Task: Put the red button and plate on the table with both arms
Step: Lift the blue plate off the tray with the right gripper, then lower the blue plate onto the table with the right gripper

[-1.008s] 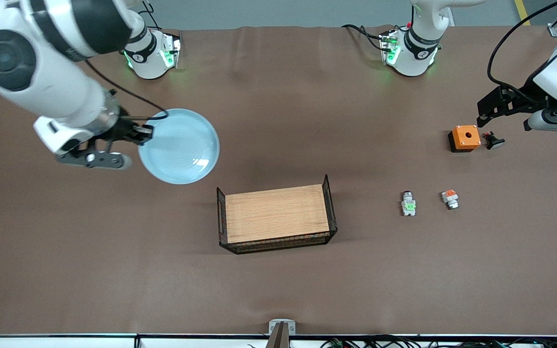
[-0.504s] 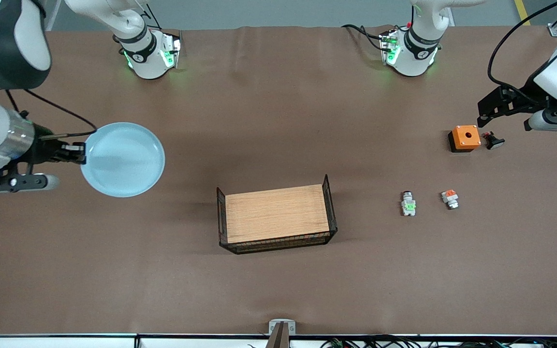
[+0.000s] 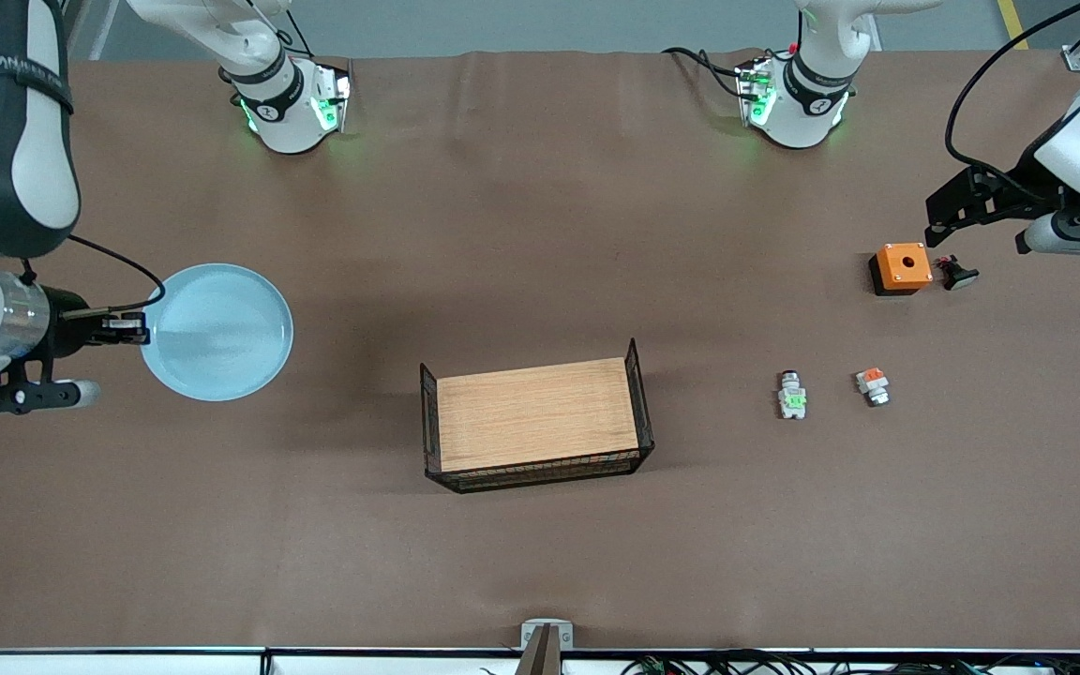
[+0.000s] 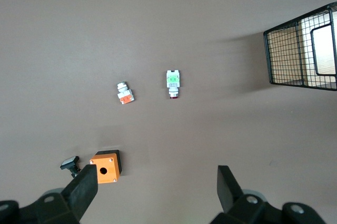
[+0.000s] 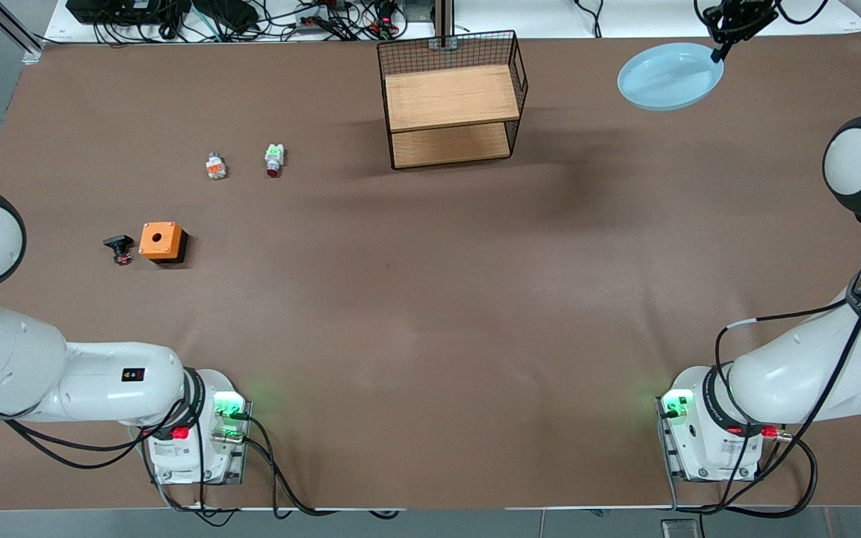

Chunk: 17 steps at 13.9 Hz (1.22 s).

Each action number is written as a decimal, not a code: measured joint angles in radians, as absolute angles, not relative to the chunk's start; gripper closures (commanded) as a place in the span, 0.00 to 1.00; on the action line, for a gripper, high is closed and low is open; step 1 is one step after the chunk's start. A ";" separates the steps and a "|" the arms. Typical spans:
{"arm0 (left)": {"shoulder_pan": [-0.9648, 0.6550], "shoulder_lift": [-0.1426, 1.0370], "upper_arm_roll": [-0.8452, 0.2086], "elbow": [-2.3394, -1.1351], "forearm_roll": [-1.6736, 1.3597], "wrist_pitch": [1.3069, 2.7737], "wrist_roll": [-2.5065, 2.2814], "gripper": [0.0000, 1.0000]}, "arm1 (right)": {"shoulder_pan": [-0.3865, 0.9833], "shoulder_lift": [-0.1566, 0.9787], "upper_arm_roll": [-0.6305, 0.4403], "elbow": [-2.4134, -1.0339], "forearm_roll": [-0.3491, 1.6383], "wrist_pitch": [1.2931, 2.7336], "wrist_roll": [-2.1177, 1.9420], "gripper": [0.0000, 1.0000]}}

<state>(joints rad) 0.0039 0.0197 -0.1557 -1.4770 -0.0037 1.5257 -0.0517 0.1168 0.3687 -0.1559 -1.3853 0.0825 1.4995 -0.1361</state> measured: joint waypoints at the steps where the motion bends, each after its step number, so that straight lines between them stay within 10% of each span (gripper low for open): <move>1: 0.004 0.020 -0.156 -1.477 -0.004 1.526 -0.052 0.00 | 0.099 0.387 -0.156 -1.392 0.082 1.515 -0.190 1.00; 17: 0.004 0.020 -0.156 -1.477 -0.004 1.526 -0.052 0.00 | 0.022 0.482 -0.149 -1.417 0.083 1.541 -0.322 1.00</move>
<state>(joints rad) 0.0036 0.0197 -0.1558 -1.4769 -0.0037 1.5257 -0.0520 0.0218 0.4820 -0.1485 -1.4174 0.0832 1.5408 -0.3219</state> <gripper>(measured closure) 0.000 0.974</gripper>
